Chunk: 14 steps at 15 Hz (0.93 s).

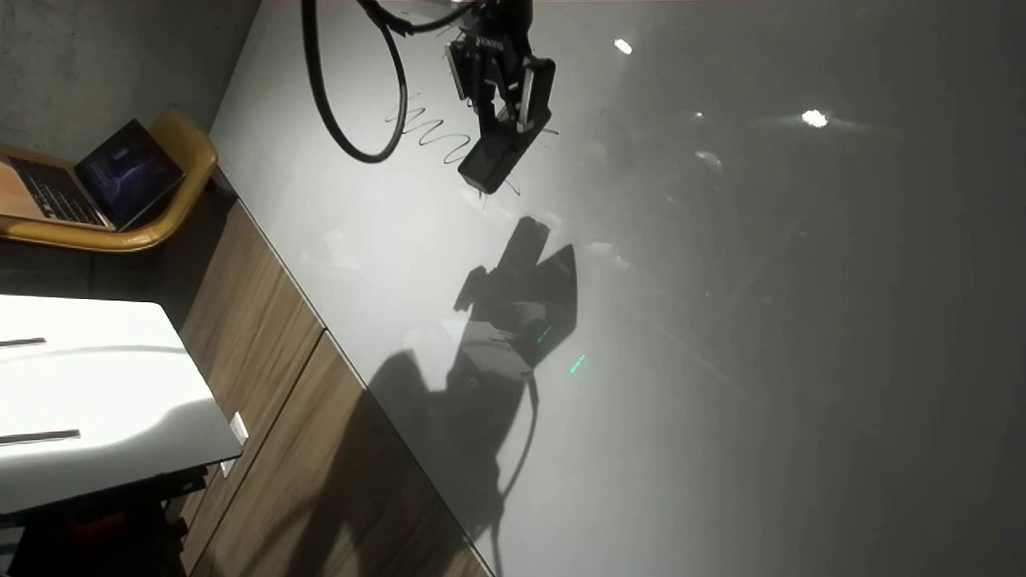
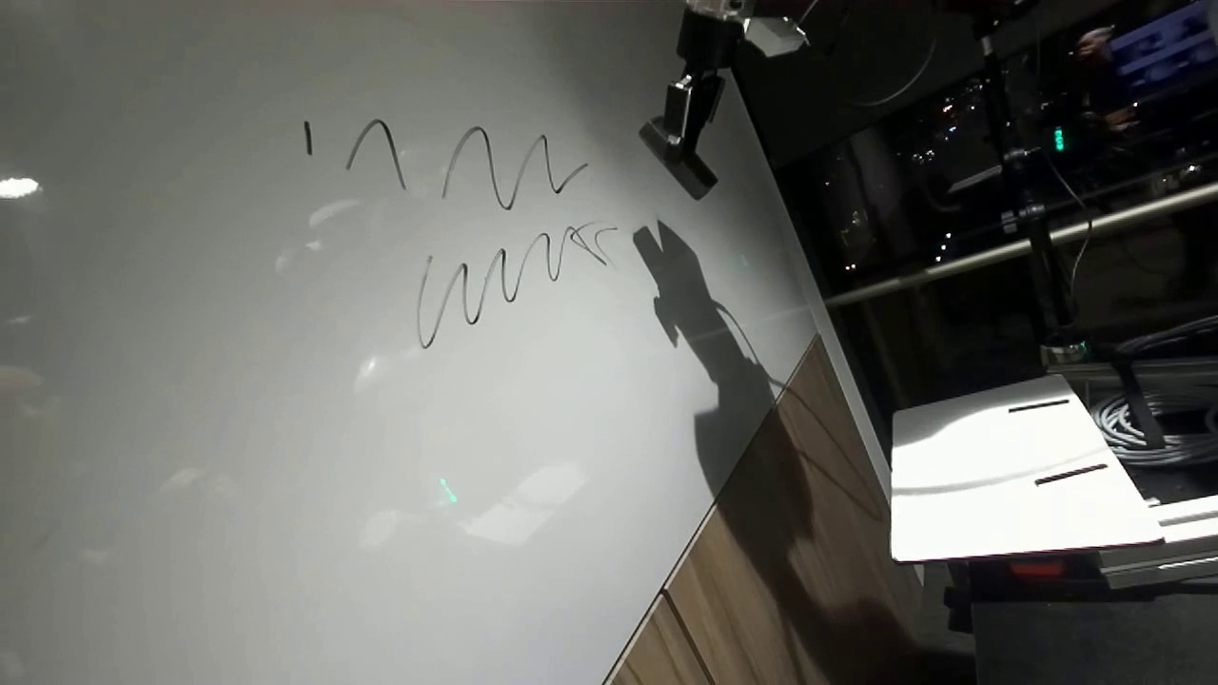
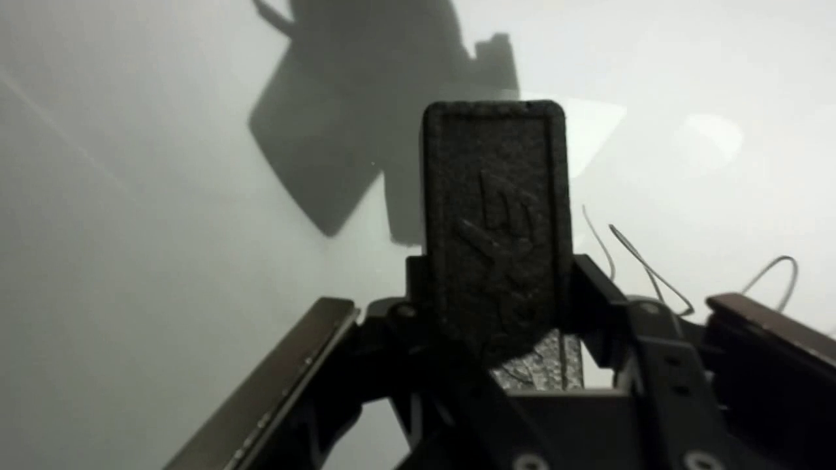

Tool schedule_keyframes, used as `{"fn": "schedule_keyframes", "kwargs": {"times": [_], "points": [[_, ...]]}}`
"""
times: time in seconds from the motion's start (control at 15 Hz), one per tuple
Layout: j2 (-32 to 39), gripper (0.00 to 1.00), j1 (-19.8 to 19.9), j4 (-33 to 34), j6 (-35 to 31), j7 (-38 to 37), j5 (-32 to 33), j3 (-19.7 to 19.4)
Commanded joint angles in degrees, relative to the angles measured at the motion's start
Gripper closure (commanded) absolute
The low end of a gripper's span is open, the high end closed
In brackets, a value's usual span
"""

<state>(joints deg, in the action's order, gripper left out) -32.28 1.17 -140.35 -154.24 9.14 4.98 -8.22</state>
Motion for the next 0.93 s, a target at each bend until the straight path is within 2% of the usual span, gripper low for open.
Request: {"fn": "schedule_keyframes", "kwargs": {"times": [0.0, 0.2, 0.47, 0.87], "points": [[-0.4, 0.71, -1.5, 0.1, -1.2, 1.8, -1.6, -0.3], [3.4, 0.71, -1.9, 0.9, -4.9, 0.4, -1.5, 0.5], [11.8, 0.71, -2.0, 4.6, -11.8, -2.2, -1.1, 3.2], [16.7, 0.71, -1.4, 14.5, -10.8, -6.6, -0.1, 8.1]]}}
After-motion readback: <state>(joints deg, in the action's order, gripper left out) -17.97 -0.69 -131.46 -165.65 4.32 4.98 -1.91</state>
